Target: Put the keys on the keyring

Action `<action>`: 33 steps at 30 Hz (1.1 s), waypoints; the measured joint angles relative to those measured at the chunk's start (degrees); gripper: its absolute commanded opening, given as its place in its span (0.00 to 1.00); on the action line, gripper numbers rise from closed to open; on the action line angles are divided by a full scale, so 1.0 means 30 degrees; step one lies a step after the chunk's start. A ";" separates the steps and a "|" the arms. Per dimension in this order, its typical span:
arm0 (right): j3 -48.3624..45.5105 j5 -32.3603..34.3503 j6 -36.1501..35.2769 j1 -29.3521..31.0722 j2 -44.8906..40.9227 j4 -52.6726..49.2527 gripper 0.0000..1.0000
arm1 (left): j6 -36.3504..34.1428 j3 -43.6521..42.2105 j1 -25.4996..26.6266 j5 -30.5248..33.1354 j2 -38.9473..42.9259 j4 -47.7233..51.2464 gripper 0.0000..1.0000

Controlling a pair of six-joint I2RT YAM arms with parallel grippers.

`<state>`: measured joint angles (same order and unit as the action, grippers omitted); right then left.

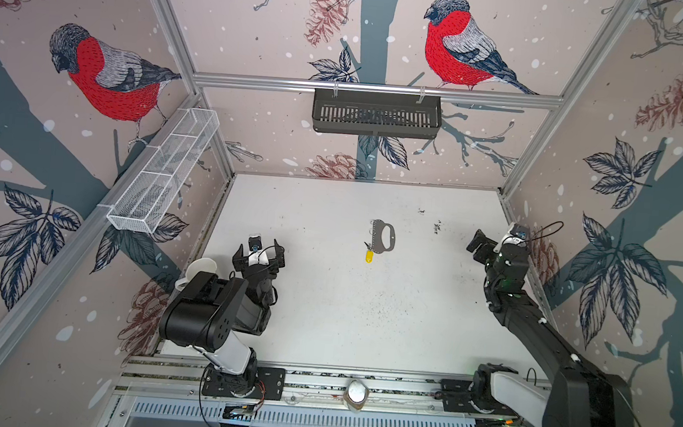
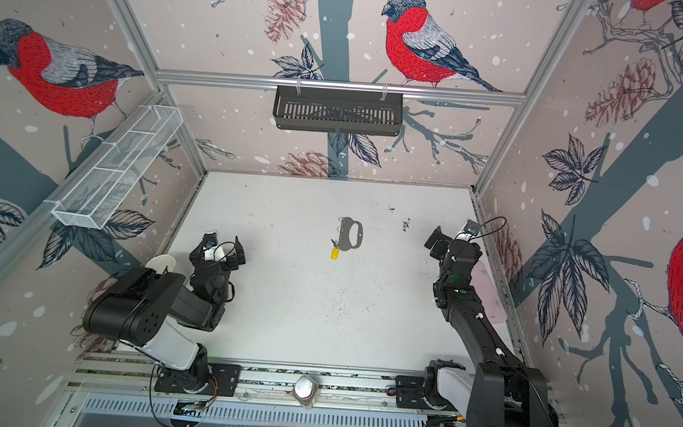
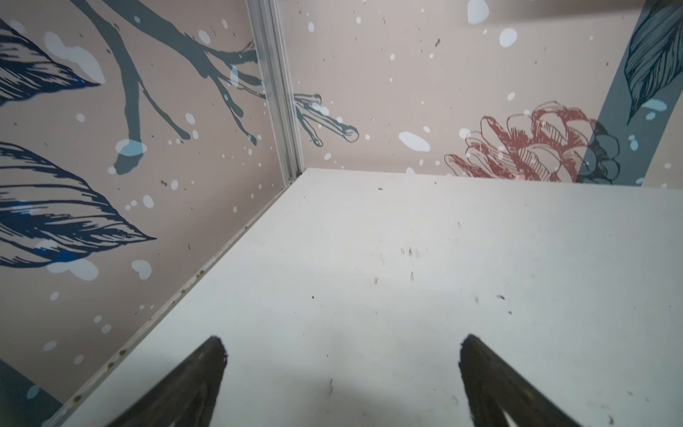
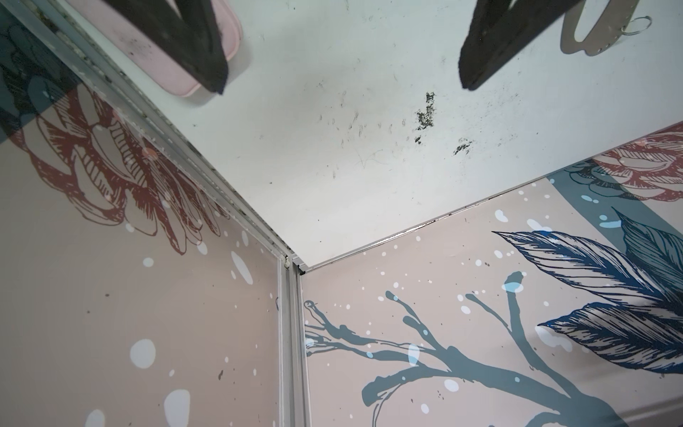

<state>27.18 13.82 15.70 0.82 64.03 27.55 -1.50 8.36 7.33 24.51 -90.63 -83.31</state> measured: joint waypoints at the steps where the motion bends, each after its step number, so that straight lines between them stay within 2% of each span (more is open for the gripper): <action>1: -0.0393 0.0044 -0.0386 0.0117 0.0000 0.0517 1.00 | 0.0036 0.0262 0.0000 0.0080 0.0007 0.0175 0.99; 6: -0.2565 -0.0095 -0.2324 0.0648 0.0182 0.3752 1.00 | 0.0211 0.1005 -0.0007 0.0386 0.0022 0.0736 0.99; 13: -0.3417 -0.0692 -0.3738 0.0750 0.2055 0.6564 1.00 | 0.0211 0.1042 -0.0015 0.0401 0.0022 0.1027 0.99; 18: -0.4991 -0.1421 -0.3847 0.0780 0.3344 0.8845 1.00 | 0.0219 0.1042 -0.0015 0.0401 0.0022 0.1035 0.99; 23: -0.5967 -0.1770 -0.3854 0.0466 0.3381 1.0754 1.00 | 0.0219 0.1042 -0.0015 0.0408 0.0022 0.1035 0.99; 33: -0.5887 -0.2339 -0.3963 0.0204 0.5457 1.3384 1.00 | 0.0219 0.1042 -0.0015 0.0408 0.0022 0.1042 0.99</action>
<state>9.52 6.81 3.81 1.43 80.40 67.70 -0.84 11.49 7.29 25.74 -90.56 -80.18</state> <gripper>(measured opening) 0.999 0.987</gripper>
